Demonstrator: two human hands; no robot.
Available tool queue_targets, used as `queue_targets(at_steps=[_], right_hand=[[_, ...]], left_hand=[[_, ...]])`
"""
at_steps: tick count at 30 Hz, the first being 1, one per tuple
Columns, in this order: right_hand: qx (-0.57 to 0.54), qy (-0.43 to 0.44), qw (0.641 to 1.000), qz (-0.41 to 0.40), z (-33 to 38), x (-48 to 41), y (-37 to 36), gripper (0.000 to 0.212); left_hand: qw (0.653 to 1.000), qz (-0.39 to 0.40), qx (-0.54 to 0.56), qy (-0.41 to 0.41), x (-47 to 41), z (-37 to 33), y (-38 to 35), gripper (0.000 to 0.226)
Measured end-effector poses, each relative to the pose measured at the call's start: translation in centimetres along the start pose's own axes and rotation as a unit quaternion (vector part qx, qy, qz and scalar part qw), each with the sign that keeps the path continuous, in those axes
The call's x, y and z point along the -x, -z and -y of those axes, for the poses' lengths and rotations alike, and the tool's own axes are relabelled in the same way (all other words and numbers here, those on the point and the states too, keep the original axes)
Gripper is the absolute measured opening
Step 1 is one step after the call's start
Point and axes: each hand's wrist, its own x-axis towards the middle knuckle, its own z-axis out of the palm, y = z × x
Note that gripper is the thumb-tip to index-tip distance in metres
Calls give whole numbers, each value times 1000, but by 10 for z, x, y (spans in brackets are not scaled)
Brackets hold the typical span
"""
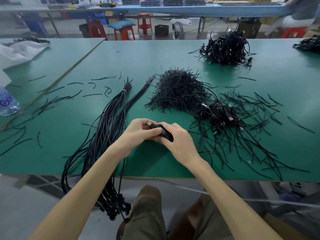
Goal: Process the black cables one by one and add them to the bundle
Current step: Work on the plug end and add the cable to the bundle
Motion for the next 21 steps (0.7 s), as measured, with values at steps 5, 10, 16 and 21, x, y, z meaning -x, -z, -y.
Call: queue_targets(at_steps=[5,10,16,21], right_hand=[[-13,-1,1000,6,4,1,-3,45],[9,-14,1000,1,5,2,-4,62],[156,1,988,-19,11,4,-10,56],[157,23,987,-14,11,5,-10,35]], left_hand=[[999,-41,-21,-5,-1,3,-3,17],[997,-73,21,-13,1,5,-6,20],[994,-103,14,-35,0,6,-7,18],[997,-71,-4,-24,-3,7,4,15]])
